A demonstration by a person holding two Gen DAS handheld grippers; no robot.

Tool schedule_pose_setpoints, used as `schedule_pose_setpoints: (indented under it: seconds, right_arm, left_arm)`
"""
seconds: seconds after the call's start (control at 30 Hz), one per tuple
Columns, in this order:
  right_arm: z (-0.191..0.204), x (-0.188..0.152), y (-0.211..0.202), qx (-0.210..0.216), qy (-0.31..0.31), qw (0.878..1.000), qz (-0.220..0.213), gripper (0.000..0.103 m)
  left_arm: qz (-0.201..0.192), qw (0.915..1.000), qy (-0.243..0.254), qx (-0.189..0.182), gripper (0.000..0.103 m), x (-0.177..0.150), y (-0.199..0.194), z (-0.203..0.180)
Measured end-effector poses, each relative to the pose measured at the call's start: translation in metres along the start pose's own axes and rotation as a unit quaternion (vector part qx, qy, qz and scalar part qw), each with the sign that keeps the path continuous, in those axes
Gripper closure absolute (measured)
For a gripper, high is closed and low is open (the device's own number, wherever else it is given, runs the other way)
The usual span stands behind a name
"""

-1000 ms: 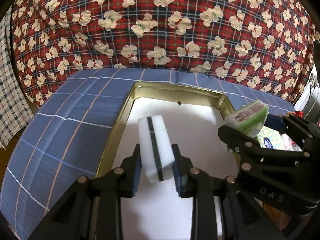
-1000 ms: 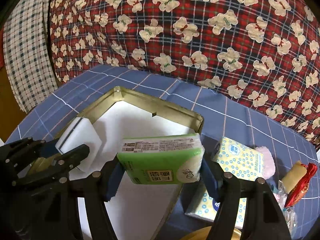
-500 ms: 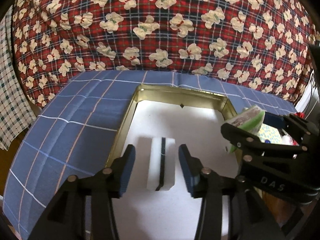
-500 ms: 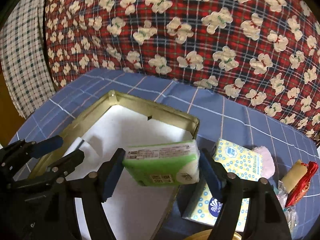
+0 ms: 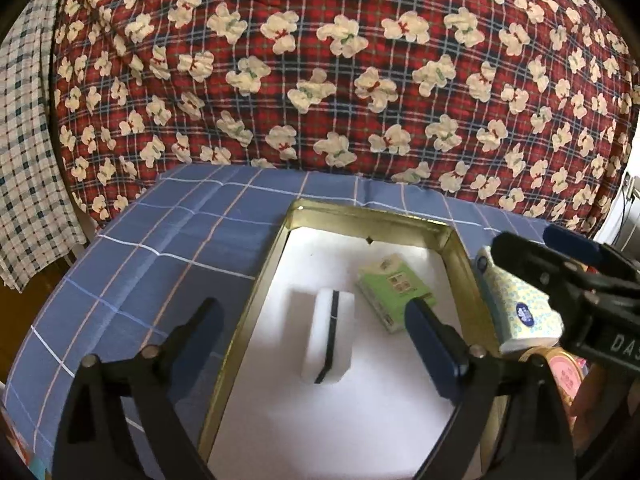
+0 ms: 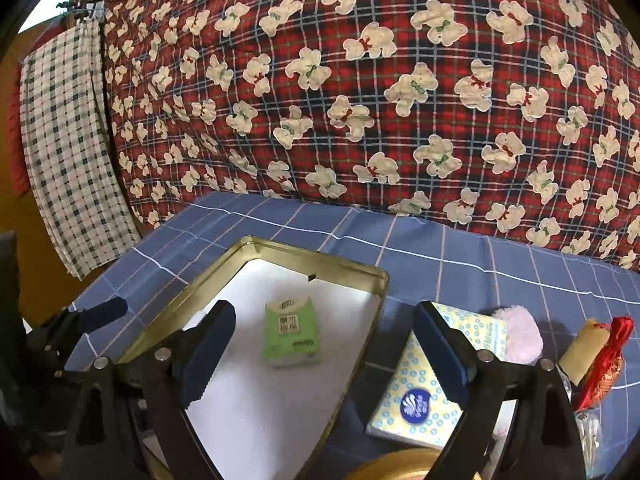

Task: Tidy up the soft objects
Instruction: 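Open the left tool over the tray while the right tool drops the green pack in, then grasp the white rolled towel with the right tool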

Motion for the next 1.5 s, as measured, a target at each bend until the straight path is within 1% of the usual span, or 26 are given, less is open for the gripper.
schedule_pose_setpoints:
  seconds: [0.13, 0.27, 0.4, 0.5, 0.6, 0.73, 0.8, 0.9, 0.97, 1.03, 1.07, 1.17, 1.27, 1.33, 1.5]
  right_arm:
    - [-0.013, -0.015, -0.021, -0.001, -0.001, 1.0, -0.017, 0.011]
    - [-0.033, -0.034, -0.045, -0.021, -0.006, 0.999, -0.036, 0.011]
    - [-0.072, -0.062, -0.075, -0.057, 0.01, 0.996, -0.061, 0.011]
    - [-0.101, -0.083, -0.093, -0.091, 0.025, 0.993, -0.07, 0.011]
    - [-0.135, -0.109, -0.107, -0.139, 0.038, 0.988, -0.057, 0.011]
    - [-0.176, -0.143, -0.117, -0.172, 0.065, 0.983, -0.022, 0.011]
    - [-0.197, -0.162, -0.123, -0.193, 0.081, 0.978, -0.009, 0.011]
    - [-0.222, -0.178, -0.128, -0.196, 0.105, 0.975, 0.009, 0.011]
    - [-0.234, -0.185, -0.13, -0.203, 0.113, 0.973, 0.02, 0.011]
    - [-0.239, -0.189, -0.129, -0.204, 0.115, 0.972, 0.033, 0.011]
    - [-0.242, -0.191, -0.127, -0.198, 0.119, 0.972, 0.042, 0.011]
    - [-0.246, -0.193, -0.121, -0.177, 0.129, 0.974, 0.053, 0.011]
    - [-0.246, -0.197, -0.114, -0.167, 0.126, 0.976, 0.069, 0.008]
    - [-0.245, -0.2, -0.113, -0.151, 0.127, 0.978, 0.072, 0.007]
    - [-0.244, -0.2, -0.11, -0.146, 0.121, 0.979, 0.074, 0.006]
  left_arm:
    - [-0.014, 0.9998, 0.01, -0.003, 0.009, -0.005, -0.01, -0.014]
    - [-0.023, 0.9992, 0.03, -0.012, 0.009, -0.013, -0.019, -0.034]
    - [-0.032, 0.9978, 0.052, -0.027, 0.008, -0.021, -0.028, -0.063]
    - [-0.038, 0.9961, 0.064, -0.047, 0.006, -0.029, -0.036, -0.091]
    - [-0.04, 0.9932, 0.087, -0.066, 0.005, -0.04, -0.041, -0.122]
    - [-0.04, 0.9877, 0.124, -0.086, 0.005, -0.052, -0.045, -0.164]
    - [-0.037, 0.9856, 0.135, -0.095, 0.004, -0.056, -0.046, -0.182]
    - [-0.031, 0.981, 0.155, -0.111, 0.004, -0.063, -0.046, -0.212]
    - [-0.027, 0.9789, 0.167, -0.115, 0.004, -0.067, -0.046, -0.227]
    - [-0.022, 0.9759, 0.178, -0.124, 0.004, -0.07, -0.044, -0.242]
    - [-0.02, 0.9749, 0.183, -0.125, 0.004, -0.071, -0.043, -0.249]
    - [-0.014, 0.9735, 0.191, -0.125, 0.004, -0.074, -0.038, -0.262]
    - [-0.005, 0.972, 0.197, -0.128, 0.004, -0.075, -0.033, -0.273]
    - [-0.002, 0.9708, 0.202, -0.13, 0.004, -0.076, -0.031, -0.28]
    - [0.008, 0.9696, 0.207, -0.13, 0.004, -0.078, -0.024, -0.293]
Point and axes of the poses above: each gripper's, at about its wrist camera, not at the fingertips, and y roughly the way its jaws point, z to its left, x to its top, the point moved 3 cm from there along y, roughly the way its jaws point, and after that the axes turned 8 degrees about z, right-handed, at the moved point
